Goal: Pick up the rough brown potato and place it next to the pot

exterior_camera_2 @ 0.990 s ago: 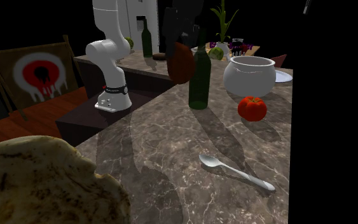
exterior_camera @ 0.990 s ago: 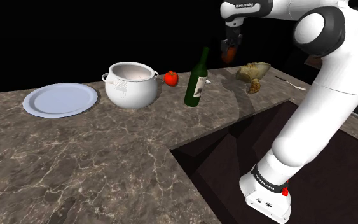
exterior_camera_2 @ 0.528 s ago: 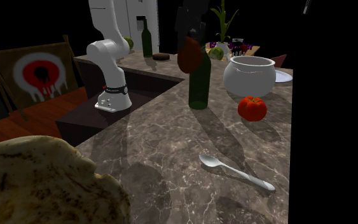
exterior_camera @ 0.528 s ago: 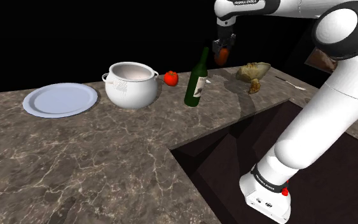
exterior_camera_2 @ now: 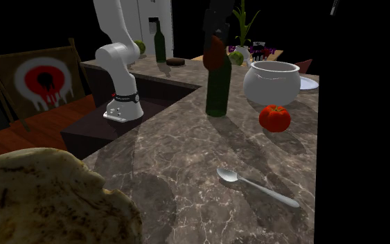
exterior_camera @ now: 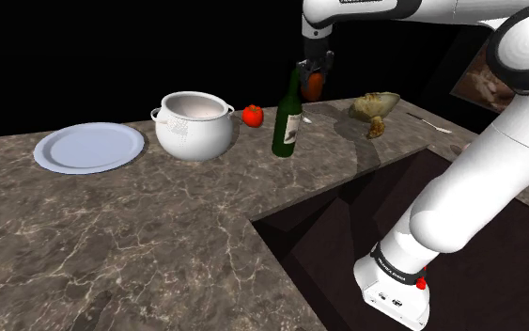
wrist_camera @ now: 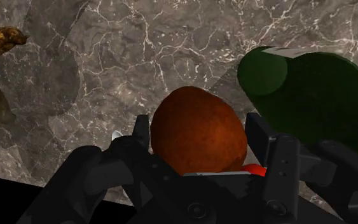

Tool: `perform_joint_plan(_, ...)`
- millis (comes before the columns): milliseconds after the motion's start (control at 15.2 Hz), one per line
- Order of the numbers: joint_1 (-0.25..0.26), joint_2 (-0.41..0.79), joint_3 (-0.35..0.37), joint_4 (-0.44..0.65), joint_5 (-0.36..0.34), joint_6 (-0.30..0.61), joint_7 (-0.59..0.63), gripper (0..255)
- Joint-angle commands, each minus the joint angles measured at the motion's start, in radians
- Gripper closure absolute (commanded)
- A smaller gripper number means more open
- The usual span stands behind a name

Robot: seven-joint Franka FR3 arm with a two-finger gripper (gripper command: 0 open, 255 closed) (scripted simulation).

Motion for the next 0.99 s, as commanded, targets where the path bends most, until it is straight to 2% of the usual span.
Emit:
perform_joint_plan(0, 0.024, -0.014, 0.027, -0.015, 0.005, -0.016, 0.049, 255)
perform_joint_plan(726, 0.149, 0.006, 0.172, 0.025, 0.053, -0.113, 0.297, 255)
perform_joint_plan(924, 0.149, 0.004, 0.172, -0.017, 0.053, -0.074, 0.307, 255)
